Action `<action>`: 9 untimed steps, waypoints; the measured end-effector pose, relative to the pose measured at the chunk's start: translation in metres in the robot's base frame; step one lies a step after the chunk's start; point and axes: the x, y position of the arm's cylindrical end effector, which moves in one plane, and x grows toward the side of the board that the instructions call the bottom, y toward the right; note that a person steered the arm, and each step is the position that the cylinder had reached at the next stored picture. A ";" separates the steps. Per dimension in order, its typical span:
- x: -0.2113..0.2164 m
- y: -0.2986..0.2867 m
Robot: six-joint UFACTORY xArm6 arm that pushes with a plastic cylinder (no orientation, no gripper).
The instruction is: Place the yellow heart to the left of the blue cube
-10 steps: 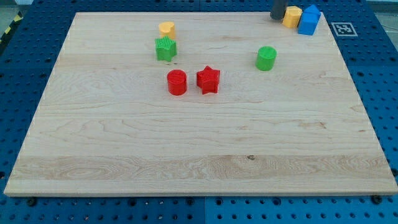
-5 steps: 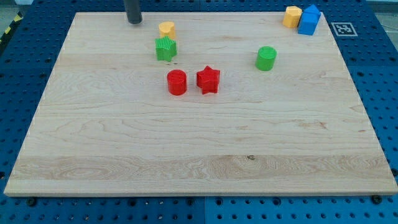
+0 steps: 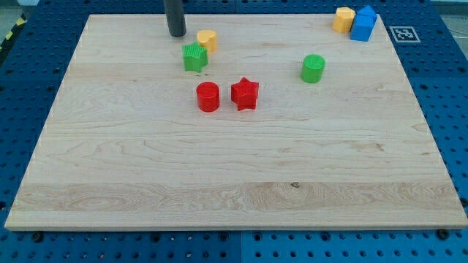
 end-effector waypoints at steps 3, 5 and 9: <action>0.021 0.012; 0.023 0.059; 0.058 0.114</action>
